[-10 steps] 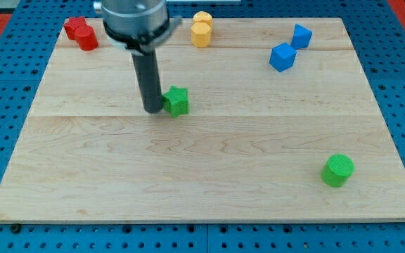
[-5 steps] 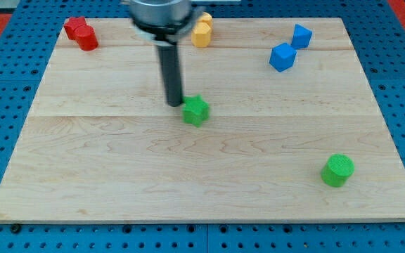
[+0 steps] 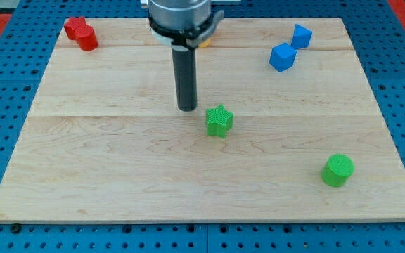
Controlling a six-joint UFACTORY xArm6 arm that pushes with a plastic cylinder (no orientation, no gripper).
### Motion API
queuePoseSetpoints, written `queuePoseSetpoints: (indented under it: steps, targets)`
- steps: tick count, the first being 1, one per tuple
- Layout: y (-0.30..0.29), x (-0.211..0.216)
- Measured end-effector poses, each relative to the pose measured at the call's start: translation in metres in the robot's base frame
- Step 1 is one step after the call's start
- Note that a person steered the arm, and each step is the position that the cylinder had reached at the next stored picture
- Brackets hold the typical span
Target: Push the green blocks to the right bottom of the board
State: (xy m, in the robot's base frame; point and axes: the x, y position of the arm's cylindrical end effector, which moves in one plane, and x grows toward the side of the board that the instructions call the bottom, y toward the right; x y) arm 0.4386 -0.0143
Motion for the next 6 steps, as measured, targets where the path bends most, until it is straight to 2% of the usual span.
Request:
queuePoseSetpoints:
  steps: [1, 2, 3, 4, 5, 6]
  targets:
    - [0.061, 0.013]
    - [0.068, 0.047]
    - [0.087, 0.047]
    - [0.141, 0.066]
    - [0.137, 0.049]
    - [0.062, 0.025]
